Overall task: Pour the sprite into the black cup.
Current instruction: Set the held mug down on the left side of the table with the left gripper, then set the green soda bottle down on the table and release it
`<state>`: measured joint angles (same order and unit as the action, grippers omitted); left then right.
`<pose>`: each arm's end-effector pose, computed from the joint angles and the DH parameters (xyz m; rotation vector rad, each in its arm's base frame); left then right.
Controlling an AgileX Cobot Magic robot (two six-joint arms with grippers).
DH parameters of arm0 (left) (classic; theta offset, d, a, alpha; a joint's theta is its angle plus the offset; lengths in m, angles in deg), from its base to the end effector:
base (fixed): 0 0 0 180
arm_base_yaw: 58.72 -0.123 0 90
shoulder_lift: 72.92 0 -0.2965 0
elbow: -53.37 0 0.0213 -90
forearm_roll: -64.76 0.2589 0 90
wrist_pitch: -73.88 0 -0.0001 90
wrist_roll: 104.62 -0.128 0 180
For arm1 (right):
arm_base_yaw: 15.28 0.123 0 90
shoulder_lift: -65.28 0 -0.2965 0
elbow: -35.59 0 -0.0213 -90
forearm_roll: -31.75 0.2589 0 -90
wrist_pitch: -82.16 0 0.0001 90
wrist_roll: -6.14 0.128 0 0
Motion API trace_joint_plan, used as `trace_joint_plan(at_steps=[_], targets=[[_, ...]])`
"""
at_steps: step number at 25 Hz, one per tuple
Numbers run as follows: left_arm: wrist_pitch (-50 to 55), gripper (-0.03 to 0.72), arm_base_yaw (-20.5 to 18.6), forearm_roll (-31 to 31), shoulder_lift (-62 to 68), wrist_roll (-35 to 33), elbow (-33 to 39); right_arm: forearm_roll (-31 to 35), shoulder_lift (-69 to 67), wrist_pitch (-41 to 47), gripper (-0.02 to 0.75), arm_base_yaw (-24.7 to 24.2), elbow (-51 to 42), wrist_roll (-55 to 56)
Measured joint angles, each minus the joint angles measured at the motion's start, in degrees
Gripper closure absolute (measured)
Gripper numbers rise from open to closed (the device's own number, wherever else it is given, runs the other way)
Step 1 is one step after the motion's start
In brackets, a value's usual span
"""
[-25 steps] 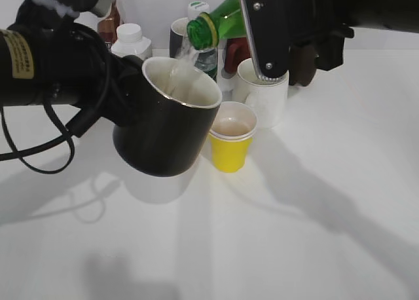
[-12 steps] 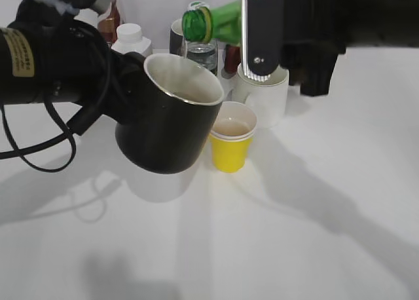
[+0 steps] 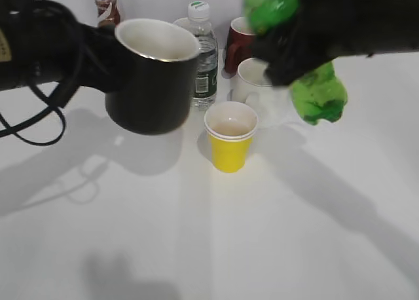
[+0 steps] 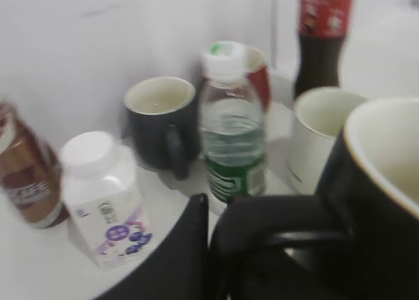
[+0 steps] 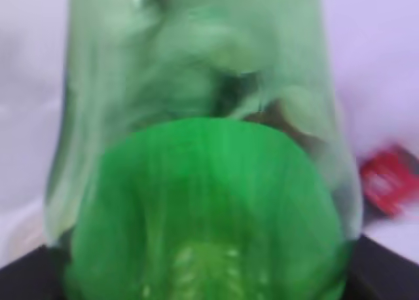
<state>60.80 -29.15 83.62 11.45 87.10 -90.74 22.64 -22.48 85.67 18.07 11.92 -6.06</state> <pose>0.2796 -0.1694 0.2668 0.6377 1.7855 -0.3419 0.2958 0.1932 0.2905 -0.9159 1.7864 0.1249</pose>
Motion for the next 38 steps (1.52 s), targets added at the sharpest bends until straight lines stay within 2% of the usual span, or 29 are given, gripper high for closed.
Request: trace_joint_plan(at_steps=[4,7,11,14,16,19,31,34,38], targets=[[-13.3,0.636,-5.5,-6.8,3.2,-0.1,6.0,9.1,2.8,-8.5,0.302,-8.6,-6.0,0.3],[-23.0,0.636,-10.1,-10.4,8.1,-2.0,9.2,11.7,3.2,-17.1,0.302,-13.5,-12.0,4.6],[-36.2,0.636,-15.7,-12.3,17.1,-3.7,10.5,12.3,2.5,-35.4,0.302,-15.7,-20.4,12.2],[-45.4,0.636,-18.3,-13.7,23.5,-3.9,10.6,12.3,1.1,-44.7,0.302,-15.9,-24.0,13.1],[-49.9,0.636,-19.6,-14.5,27.2,-3.9,10.6,12.3,0.5,-46.4,0.302,-15.9,-25.0,13.3],[-51.3,0.636,-20.6,-15.2,31.0,-3.9,10.6,12.3,-0.1,-47.1,0.302,-15.9,-25.3,13.4],[-55.6,0.625,-20.8,-14.5,35.7,-3.6,12.6,12.3,-0.1,-47.6,0.302,-15.9,-25.3,13.5],[-57.8,0.549,-20.8,-14.4,35.7,-3.2,14.9,12.3,-0.1,-47.6,0.302,-15.9,-25.3,13.5],[-59.4,0.409,-20.8,-14.7,35.1,-3.0,17.7,12.2,-0.2,-47.6,0.302,-15.9,-25.3,13.5]])
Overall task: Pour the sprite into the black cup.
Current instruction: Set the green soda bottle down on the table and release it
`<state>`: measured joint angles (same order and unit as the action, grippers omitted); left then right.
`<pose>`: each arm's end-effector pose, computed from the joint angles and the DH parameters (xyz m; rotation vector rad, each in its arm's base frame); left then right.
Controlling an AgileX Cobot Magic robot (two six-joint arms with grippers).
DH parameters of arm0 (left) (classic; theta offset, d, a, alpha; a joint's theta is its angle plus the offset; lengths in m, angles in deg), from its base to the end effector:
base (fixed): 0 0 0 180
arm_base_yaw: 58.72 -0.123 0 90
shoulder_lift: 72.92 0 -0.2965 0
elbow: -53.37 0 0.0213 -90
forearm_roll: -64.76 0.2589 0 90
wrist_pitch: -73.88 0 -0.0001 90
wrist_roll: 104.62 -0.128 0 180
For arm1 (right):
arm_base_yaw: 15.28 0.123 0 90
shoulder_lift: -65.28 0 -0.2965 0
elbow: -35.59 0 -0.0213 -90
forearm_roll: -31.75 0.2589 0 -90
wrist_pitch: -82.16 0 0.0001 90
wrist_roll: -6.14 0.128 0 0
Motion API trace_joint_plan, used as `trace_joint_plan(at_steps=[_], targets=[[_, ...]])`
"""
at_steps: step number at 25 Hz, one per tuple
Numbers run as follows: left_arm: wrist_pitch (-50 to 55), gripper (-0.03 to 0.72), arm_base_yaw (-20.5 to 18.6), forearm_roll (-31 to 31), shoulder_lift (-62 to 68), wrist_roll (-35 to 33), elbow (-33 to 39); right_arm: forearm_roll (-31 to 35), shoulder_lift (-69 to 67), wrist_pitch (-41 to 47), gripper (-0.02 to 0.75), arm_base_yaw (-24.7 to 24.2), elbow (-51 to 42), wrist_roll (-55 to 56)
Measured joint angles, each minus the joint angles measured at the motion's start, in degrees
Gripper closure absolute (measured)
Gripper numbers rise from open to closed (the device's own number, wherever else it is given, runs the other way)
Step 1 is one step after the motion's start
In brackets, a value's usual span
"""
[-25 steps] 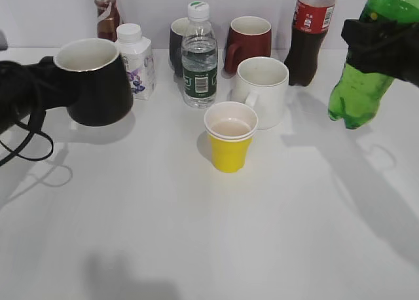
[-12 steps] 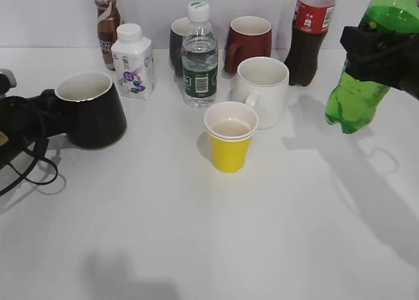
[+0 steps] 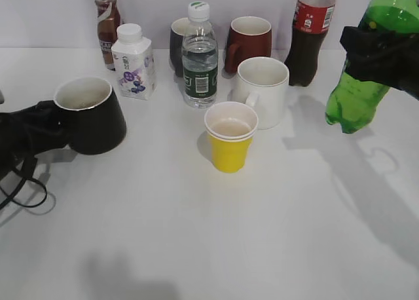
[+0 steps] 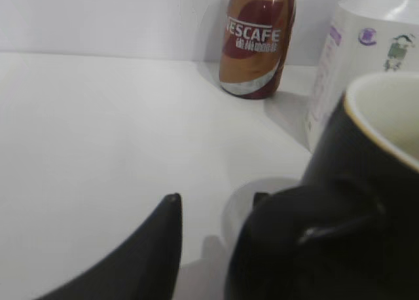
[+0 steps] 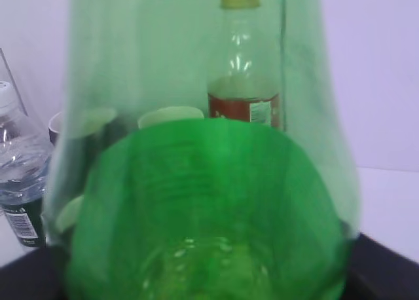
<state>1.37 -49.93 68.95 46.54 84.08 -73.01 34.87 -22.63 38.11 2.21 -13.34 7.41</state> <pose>0.3185 -0.0583 0.1031 0.0718 1.7617 -0.2674 0.2967 0.0884 0.2386 -0.1687 1.6172 0.2518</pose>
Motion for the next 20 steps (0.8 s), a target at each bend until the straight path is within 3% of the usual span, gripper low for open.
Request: trace_joint_plan(at_steps=[9,16,20], targets=[[-1.1,0.364,0.0,0.4,-3.1,0.0,6.2,0.0,-5.0,-0.2,0.302,0.0,0.0,0.0],[1.4,0.362,0.0,3.0,-5.2,0.0,6.8,0.0,-7.0,-1.6,0.302,0.0,0.0,0.0],[1.7,0.361,0.0,0.8,-5.2,0.0,6.4,0.0,-7.0,-3.0,0.302,0.0,0.0,0.0]])
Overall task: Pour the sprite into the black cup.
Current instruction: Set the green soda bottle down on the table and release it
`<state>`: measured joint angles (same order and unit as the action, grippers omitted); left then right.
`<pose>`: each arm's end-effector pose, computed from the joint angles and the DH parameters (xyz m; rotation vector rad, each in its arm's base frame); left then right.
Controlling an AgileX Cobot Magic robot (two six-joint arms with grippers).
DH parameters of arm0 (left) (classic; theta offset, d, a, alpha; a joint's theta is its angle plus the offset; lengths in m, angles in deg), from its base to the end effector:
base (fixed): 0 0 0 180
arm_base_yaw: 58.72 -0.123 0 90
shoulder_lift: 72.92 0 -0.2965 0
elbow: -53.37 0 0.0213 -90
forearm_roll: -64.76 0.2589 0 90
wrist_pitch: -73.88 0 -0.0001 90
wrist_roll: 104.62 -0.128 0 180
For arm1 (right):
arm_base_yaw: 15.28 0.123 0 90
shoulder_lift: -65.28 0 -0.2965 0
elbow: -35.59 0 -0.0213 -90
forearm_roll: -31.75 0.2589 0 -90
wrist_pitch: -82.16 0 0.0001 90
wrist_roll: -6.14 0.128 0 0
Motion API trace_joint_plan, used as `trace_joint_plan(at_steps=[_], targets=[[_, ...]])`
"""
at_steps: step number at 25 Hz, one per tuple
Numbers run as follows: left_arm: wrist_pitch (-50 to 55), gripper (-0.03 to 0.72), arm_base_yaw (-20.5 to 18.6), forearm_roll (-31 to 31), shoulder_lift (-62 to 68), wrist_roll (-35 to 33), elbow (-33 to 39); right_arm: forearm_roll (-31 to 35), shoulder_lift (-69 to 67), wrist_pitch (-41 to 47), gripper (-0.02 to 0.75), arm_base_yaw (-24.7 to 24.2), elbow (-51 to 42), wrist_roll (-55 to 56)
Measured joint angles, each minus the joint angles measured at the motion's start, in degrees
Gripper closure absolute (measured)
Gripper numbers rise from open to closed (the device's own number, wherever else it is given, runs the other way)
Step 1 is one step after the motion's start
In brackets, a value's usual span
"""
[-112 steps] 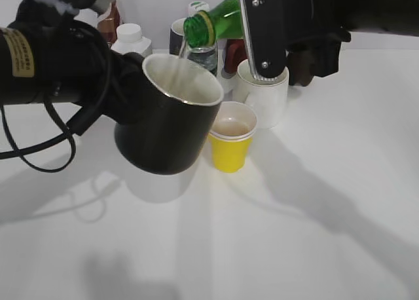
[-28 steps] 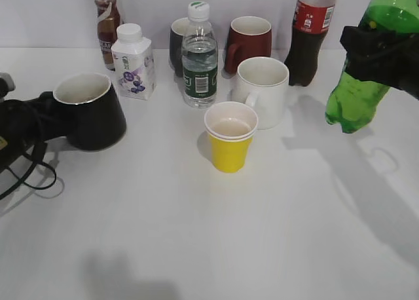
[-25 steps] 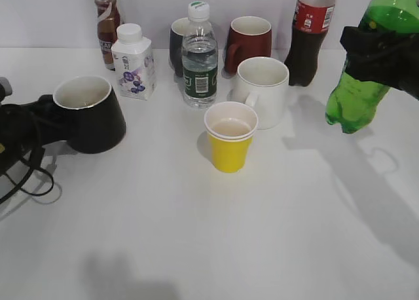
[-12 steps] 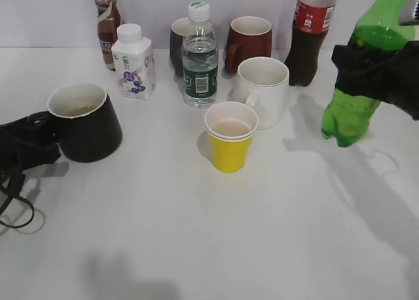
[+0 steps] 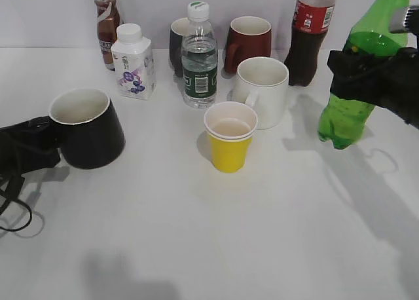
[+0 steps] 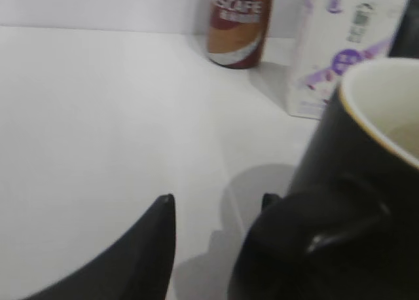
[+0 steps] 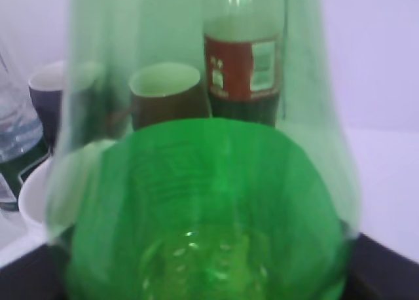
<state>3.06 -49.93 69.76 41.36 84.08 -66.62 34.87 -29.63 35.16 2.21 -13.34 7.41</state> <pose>0.2878 -0.0552 0.1078 0.0864 1.8125 -0.2710 0.3089 0.0920 0.2065 -0.1783 1.6871 0.2394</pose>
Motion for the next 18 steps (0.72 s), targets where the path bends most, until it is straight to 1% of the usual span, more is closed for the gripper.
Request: trace_joint_plan(at_steps=[6,10,18], targets=[[2.2,0.360,0.1,-1.1,0.0,0.0,-3.0,0.0,0.0,0.0,0.302,0.0,0.0,0.0],[2.2,0.360,0.1,-1.0,0.0,0.0,-3.1,-0.2,0.0,0.0,0.302,0.0,0.0,0.0],[1.7,0.360,0.1,-1.0,-2.2,0.0,0.5,-2.5,0.0,0.0,0.302,0.0,0.0,0.2]])
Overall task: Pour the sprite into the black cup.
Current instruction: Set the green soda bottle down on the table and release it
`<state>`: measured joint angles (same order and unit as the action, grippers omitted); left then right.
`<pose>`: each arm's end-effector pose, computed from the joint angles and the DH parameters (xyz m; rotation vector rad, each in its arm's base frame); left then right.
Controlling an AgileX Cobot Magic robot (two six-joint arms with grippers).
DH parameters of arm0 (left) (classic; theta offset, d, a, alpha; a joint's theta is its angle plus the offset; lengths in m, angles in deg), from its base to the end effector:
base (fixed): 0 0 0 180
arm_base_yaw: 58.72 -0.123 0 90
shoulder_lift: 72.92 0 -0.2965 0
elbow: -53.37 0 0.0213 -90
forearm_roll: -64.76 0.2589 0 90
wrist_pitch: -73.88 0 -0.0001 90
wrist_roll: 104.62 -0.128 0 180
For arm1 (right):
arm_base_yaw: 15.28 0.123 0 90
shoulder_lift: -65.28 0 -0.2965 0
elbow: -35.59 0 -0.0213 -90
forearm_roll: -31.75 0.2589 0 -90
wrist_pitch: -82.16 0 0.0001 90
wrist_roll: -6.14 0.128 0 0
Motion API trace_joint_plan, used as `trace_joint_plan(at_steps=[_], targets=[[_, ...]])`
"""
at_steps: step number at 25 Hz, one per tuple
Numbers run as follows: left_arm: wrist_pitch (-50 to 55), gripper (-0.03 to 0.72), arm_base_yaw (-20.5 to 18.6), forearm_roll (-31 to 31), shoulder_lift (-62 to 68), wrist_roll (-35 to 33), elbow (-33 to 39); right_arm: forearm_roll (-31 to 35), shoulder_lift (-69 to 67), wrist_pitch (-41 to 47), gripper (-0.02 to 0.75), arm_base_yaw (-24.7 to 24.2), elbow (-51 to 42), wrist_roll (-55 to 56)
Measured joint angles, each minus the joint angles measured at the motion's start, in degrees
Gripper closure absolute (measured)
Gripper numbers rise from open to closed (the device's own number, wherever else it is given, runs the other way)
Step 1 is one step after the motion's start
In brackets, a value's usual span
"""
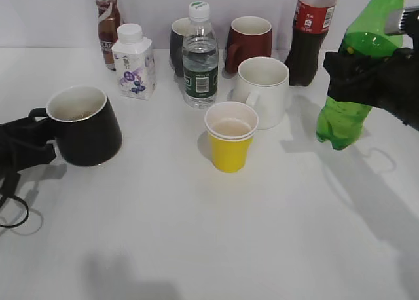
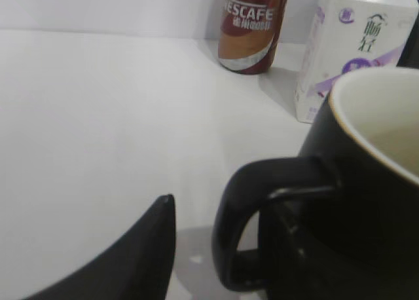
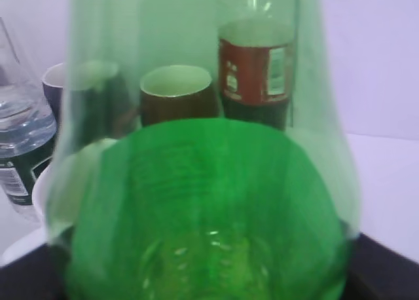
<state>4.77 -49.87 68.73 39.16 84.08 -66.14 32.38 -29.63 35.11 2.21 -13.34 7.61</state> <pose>0.2855 -0.0528 0.1139 0.0711 1.8121 -0.2586 0.3078 0.0959 0.2067 -0.2239 1.6805 0.2468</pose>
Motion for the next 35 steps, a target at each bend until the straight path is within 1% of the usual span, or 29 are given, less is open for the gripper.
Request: trace_joint_plan(at_steps=[4,15,21,25,27,31,35], targets=[[-0.1,0.360,0.0,0.1,0.0,0.0,0.6,0.0,0.0,0.0,0.302,0.0,0.0,0.3],[-0.4,0.360,0.1,0.2,-2.3,0.0,5.5,-0.1,0.0,0.0,0.302,0.0,0.0,0.3],[-0.3,0.360,0.1,2.4,-4.2,0.0,6.8,-0.1,0.0,0.1,0.302,0.0,-0.3,0.4],[-0.3,0.360,0.1,2.7,-5.1,0.0,6.8,0.0,-1.0,-0.5,0.302,0.0,-1.1,0.1],[-0.3,0.360,0.1,3.0,-5.7,0.0,6.8,0.0,-2.6,-2.9,0.302,0.0,-1.9,-0.8],[-0.3,0.360,0.1,4.6,-5.9,0.0,6.8,0.0,-7.1,-13.8,0.302,0.0,-4.1,-1.5],[-0.3,0.360,0.1,5.3,-6.7,0.0,7.3,0.0,-9.1,-19.1,0.302,0.0,-5.7,-1.8]])
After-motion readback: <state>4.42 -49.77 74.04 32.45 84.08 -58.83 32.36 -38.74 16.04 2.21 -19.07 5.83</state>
